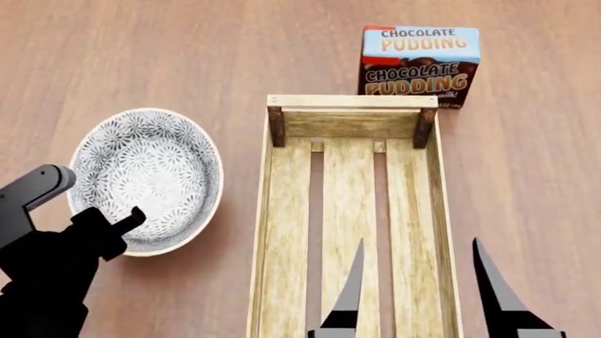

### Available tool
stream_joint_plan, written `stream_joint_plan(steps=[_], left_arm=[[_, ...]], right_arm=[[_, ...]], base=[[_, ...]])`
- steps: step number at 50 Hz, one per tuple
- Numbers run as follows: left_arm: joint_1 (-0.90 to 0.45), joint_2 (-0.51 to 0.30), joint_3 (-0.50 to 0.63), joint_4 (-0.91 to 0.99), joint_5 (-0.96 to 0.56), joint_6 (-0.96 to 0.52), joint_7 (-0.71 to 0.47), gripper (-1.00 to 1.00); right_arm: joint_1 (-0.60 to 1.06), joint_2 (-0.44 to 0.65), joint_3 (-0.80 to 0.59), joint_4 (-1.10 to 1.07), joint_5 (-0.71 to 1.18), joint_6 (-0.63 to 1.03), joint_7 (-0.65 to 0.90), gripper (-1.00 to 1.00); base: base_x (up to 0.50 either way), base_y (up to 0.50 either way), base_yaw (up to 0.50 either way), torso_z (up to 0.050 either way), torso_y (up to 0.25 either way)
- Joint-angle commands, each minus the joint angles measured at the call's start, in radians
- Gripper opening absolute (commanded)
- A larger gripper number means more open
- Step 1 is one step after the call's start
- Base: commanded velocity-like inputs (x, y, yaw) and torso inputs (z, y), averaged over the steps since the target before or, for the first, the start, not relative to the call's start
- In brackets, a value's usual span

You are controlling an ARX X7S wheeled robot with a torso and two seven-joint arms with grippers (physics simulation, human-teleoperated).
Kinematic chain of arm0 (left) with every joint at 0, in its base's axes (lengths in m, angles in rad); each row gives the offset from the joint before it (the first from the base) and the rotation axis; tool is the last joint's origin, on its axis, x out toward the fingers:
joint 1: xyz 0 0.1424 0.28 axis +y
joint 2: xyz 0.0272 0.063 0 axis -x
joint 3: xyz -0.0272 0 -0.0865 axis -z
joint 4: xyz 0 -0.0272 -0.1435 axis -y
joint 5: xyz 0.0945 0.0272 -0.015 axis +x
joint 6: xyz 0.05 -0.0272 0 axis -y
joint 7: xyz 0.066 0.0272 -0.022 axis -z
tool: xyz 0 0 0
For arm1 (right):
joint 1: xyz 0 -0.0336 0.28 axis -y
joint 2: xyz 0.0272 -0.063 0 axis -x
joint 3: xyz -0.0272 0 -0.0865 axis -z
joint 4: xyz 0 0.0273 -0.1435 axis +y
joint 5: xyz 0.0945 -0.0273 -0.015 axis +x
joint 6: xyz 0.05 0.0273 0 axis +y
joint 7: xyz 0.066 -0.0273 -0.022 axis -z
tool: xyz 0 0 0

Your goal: Pick up the bowl on the left and put it in the tray.

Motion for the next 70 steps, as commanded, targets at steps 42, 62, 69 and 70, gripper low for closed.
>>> stream_joint_plan(steps=[42,62,69,70], left_arm=[[-0.008,0.009,-0.076,0.327,-0.244,-0.125,-0.111,-1.0],[-0.029,0.051,-0.134,0.505,-0.498,-0.28,-0.421,-1.0],[-0.074,0.056,-0.116,0.571,-0.555,-0.34,-0.581,-1.0],[-0.079,0.058,-0.117,0.571,-0.566,-0.352,-0.621,-1.0]], right_arm=[[0.006,-0.007,0.006,0.006,-0.009,-0.006,-0.011,1.0],[0.013,-0.003,-0.002,0.0,-0.008,0.001,-0.003,1.0],[0.013,0.0,-0.001,-0.009,-0.004,0.006,0.002,1.0],[0.014,0.001,-0.001,-0.01,-0.003,0.007,0.002,1.0]], base=[[0.0,0.0,0.0,0.0,0.0],[0.0,0.0,0.0,0.0,0.0],[0.0,0.0,0.0,0.0,0.0],[0.0,0.0,0.0,0.0,0.0]])
